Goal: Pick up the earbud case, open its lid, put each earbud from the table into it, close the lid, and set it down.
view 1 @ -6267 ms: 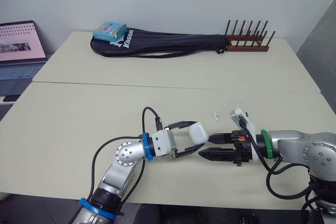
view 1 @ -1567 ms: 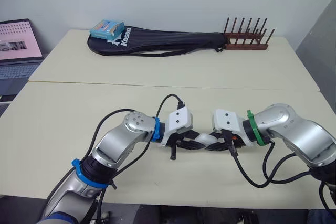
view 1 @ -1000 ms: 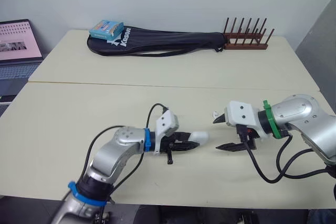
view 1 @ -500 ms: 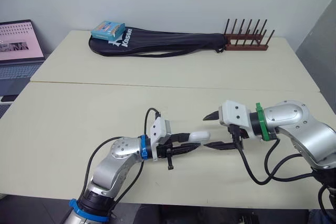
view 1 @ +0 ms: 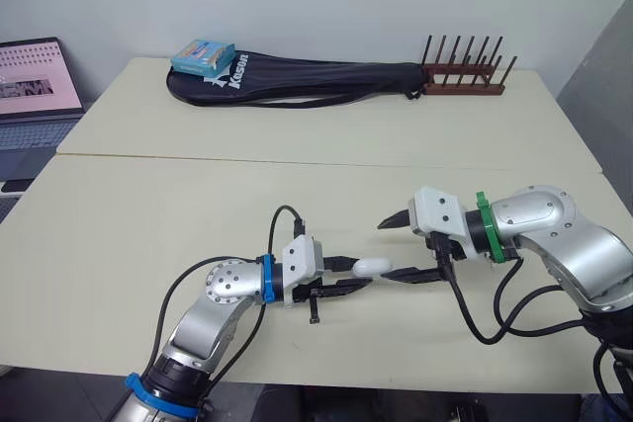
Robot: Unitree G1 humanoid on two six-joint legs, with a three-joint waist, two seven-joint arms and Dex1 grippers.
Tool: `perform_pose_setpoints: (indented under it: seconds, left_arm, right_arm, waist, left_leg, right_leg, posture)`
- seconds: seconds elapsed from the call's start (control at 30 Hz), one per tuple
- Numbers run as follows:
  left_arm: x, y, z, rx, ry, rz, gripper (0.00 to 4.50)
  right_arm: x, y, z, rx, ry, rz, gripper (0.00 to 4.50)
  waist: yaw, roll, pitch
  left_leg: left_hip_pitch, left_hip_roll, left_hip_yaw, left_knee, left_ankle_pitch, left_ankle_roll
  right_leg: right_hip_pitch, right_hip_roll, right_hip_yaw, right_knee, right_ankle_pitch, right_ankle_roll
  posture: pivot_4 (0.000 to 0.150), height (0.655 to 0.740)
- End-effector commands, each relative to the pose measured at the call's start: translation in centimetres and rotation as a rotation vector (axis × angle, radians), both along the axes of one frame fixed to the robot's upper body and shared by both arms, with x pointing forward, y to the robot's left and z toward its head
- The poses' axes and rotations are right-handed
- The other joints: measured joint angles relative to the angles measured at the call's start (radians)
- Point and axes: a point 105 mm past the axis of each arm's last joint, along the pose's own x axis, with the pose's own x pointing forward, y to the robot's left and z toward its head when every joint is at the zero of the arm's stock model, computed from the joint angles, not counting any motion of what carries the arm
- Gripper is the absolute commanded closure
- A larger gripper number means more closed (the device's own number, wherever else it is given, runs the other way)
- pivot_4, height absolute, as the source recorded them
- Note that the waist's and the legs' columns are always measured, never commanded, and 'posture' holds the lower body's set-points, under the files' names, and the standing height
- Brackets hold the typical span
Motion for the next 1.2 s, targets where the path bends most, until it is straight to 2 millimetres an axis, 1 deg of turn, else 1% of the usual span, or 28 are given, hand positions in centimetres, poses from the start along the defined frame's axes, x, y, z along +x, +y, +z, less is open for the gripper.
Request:
perform_pose_setpoints:
  seconds: [0.03, 0.23, 0.3, 0.37, 0.47, 0.53, 0.6, 0.7, 0.77, 0.87, 0.93, 1.0, 1.03, 1.07, 1.1, 1.2]
  left_arm:
    - [-0.8, -0.7, 0.4, -0.019, -0.012, -0.057, 3.73]
    - [0.0, -0.3, 0.5, -0.063, 0.032, 0.01, 3.73]
    - [1.3, 0.4, 1.0, -0.119, 0.066, 0.108, 3.73]
    - [2.3, 1.1, 1.3, -0.15, 0.072, 0.184, 3.73]
    - [3.7, 2.8, 2.0, -0.216, 0.064, 0.324, 3.73]
    - [4.6, 4.3, 2.2, -0.244, 0.057, 0.432, 3.73]
    - [5.1, 5.7, 2.2, -0.253, 0.025, 0.522, 3.73]
    - [5.3, 7.6, 2.1, -0.257, -0.01, 0.632, 3.73]
    - [5.2, 8.6, 2.0, -0.256, -0.022, 0.679, 3.73]
    - [4.9, 9.5, 1.8, -0.253, -0.017, 0.716, 3.73]
    - [4.8, 9.9, 1.6, -0.248, -0.016, 0.729, 3.73]
    - [4.8, 10.1, 1.6, -0.245, -0.017, 0.734, 3.73]
    - [4.8, 10.2, 1.6, -0.245, -0.019, 0.737, 3.73]
    - [4.8, 10.2, 1.6, -0.245, -0.019, 0.738, 3.73]
    - [4.8, 10.2, 1.6, -0.245, -0.02, 0.739, 3.73]
    - [4.9, 10.3, 1.6, -0.243, -0.023, 0.741, 3.73]
  right_arm:
    - [0.2, -0.1, 2.1, 0.051, -0.046, -0.021, 0.47]
    - [-0.9, -0.5, 2.8, 0.086, 0.003, -0.008, 0.47]
    - [-1.2, -1.4, 3.2, 0.093, -0.012, -0.015, 0.47]
    - [-0.9, -2.4, 3.6, 0.11, -0.067, -0.047, 0.47]
    - [-0.4, -4.0, 4.0, 0.166, -0.175, -0.118, 0.47]
    - [-0.5, -5.7, 3.8, 0.212, -0.197, -0.196, 0.47]
    - [-0.3, -7.9, 3.1, 0.244, -0.201, -0.312, 0.47]
    - [-0.7, -12.2, 1.5, 0.261, -0.231, -0.495, 0.47]
    - [-1.3, -14.7, 0.7, 0.281, -0.243, -0.604, 0.47]
    - [-3.4, -17.8, -1.3, 0.243, -0.2, -0.714, 0.47]
    - [-4.7, -19.3, -2.4, 0.201, -0.166, -0.755, 0.47]
    - [-5.5, -20.5, -3.2, 0.166, -0.13, -0.79, 0.47]
    - [-5.9, -20.9, -3.6, 0.146, -0.121, -0.803, 0.28]
    - [-6.1, -21.2, -3.8, 0.131, -0.106, -0.808, 0.08]
    - [-6.3, -21.3, -4.0, 0.124, -0.094, -0.809, 0.0]
    - [-6.2, -20.8, -4.0, 0.12, -0.086, -0.79, 0.0]
  waist:
    - [0.001, 0.0, 0.0]
    - [0.0, 0.0, 0.0]
    - [0.001, 0.0, 0.0]
    - [0.004, 0.0, 0.0]
    - [0.003, 0.0, 0.0]
    - [0.004, 0.0, 0.0]
    - [0.003, 0.0, 0.0]
    - [0.007, -0.001, 0.0]
    - [0.01, -0.001, 0.0]
    - [0.01, 0.0, -0.001]
    - [0.01, 0.0, -0.001]
    - [0.004, -0.001, -0.001]
    - [0.001, 0.0, -0.001]
    - [0.0, -0.001, 0.0]
    - [-0.002, -0.001, 0.0]
    - [-0.008, -0.001, -0.001]
  left_leg:
    - [0.0, 0.0, 0.0, 0.0, 0.0, 0.0]
    - [0.0, 0.0, 0.0, 0.0, 0.0, 0.0]
    - [0.0, 0.0, 0.0, 0.0, 0.0, 0.0]
    - [0.0, 0.0, 0.0, 0.0, 0.0, 0.0]
    - [0.0, 0.0, 0.0, 0.0, 0.0, 0.0]
    - [0.0, 0.0, 0.0, 0.0, 0.0, 0.0]
    - [0.0, 0.0, 0.0, 0.0, 0.0, 0.0]
    - [0.0, 0.0, 0.0, 0.0, 0.0, 0.0]
    - [0.0, 0.0, 0.001, 0.0, 0.0, 0.0]
    - [0.004, -0.001, 0.002, -0.001, 0.0, 0.0]
    - [0.008, -0.001, 0.004, -0.002, 0.0, 0.0]
    - [0.012, -0.001, 0.006, -0.003, 0.0, 0.0]
    - [0.014, -0.001, 0.007, -0.003, 0.0, 0.0]
    - [0.016, -0.001, 0.008, -0.003, 0.0, 0.0]
    - [0.017, -0.001, 0.008, -0.003, 0.0, 0.0]
    - [0.021, -0.001, 0.011, -0.003, 0.0, 0.0]
  right_leg:
    - [0.0, 0.0, 0.0, 0.0, 0.0, 0.0]
    - [0.0, 0.0, 0.0, 0.0, 0.0, 0.0]
    - [0.0, 0.0, 0.0, 0.0, 0.0, 0.0]
    - [0.0, 0.0, -0.001, 0.0, 0.0, 0.0]
    - [0.0, 0.0, -0.001, 0.0, 0.0, 0.0]
    - [0.001, 0.0, 0.0, 0.0, 0.0, 0.0]
    - [0.001, 0.0, 0.0, 0.0, 0.0, 0.0]
    - [0.002, 0.0, 0.0, -0.001, 0.0, 0.0]
    - [0.003, 0.0, 0.001, -0.001, 0.0, 0.0]
    - [0.005, 0.0, 0.001, -0.001, 0.0, 0.0]
    - [0.009, 0.0, 0.002, -0.001, 0.0, 0.0]
    - [0.014, 0.0, 0.002, -0.003, 0.0, 0.0]
    - [0.015, 0.0, 0.002, -0.003, 0.0, 0.0]
    - [0.017, 0.0, 0.003, -0.003, 0.0, 0.0]
    - [0.019, 0.0, 0.003, -0.003, 0.0, 0.001]
    - [0.02, 0.001, 0.006, -0.003, -0.001, 0.001]
  posture:
    - [0.15, 0.7274]
    - [0.15, 0.7274]
    - [0.15, 0.7274]
    - [0.15, 0.7274]
    - [0.15, 0.7274]
    - [0.15, 0.7274]
    - [0.15, 0.7274]
    - [0.15, 0.7274]
    - [0.15, 0.7274]
    - [0.15, 0.7274]
    - [0.15, 0.7274]
    - [0.15, 0.7274]
    - [0.15, 0.7274]
    - [0.15, 0.7274]
    - [0.15, 0.7274]
    - [0.15, 0.7274]
